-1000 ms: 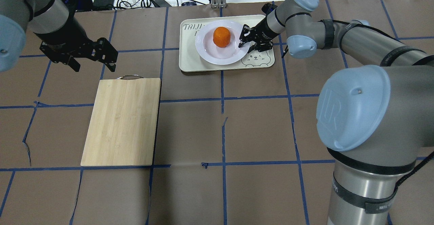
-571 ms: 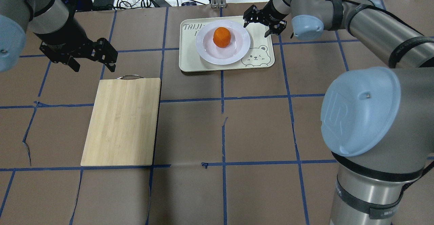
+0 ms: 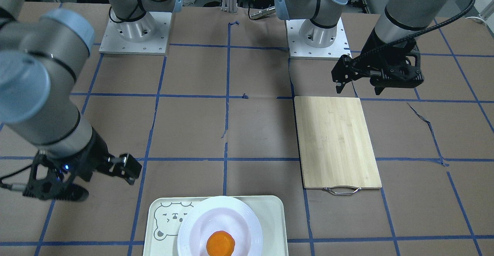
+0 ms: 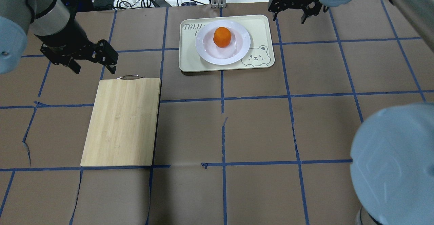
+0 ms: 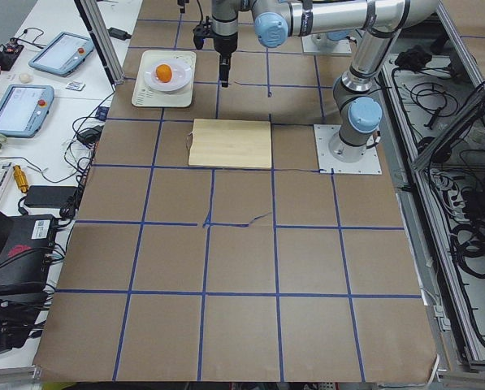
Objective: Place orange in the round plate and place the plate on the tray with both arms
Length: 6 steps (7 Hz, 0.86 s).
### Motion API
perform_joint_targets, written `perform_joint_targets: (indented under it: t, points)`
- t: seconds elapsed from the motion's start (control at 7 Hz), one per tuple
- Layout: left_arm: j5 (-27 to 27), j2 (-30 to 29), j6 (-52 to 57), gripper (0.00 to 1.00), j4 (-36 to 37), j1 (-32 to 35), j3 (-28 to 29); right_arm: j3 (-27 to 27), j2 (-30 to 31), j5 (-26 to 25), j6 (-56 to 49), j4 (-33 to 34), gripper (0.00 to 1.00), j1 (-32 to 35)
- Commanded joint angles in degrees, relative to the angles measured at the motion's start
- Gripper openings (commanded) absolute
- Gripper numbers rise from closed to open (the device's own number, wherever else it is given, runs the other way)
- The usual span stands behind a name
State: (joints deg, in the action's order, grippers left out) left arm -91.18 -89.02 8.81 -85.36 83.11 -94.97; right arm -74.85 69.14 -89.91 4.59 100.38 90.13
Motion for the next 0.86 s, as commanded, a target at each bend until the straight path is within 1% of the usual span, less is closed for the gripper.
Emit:
perform_joint_targets:
  t: [0.0, 0.14, 0.29, 0.43, 0.57, 0.71]
  points:
    - [0.3, 0.43, -0.02, 1.0, -1.03, 0.12, 0.04, -11.14, 13.43, -3.08, -3.94, -2.31, 1.0, 0.49]
    - [0.38, 0.43, -0.02, 1.0, -0.95, 0.12, 0.31, -11.72, 13.82, -1.69, -4.84, -1.6, 1.0, 0.23]
    - [0.73, 0.43, 0.15, 1.0, -0.95, 0.12, 0.74, -11.11, 13.91, 1.29, -4.85, -1.59, 1.0, 0.4]
    - [0.74, 0.43, 0.15, 1.0, -0.95, 0.21, 0.66, -10.5, 14.26, 1.32, -4.68, -2.37, 1.0, 0.57]
    - [0.74, 0.34, 0.15, 1.0, -0.95, 0.3, 0.66, -10.4, 14.27, 1.23, -4.68, -4.73, 1.0, 0.75]
    - [0.65, 0.34, 0.15, 1.0, -0.95, 0.3, 0.75, -9.71, 14.18, 1.32, -5.02, -5.1, 1.0, 0.75]
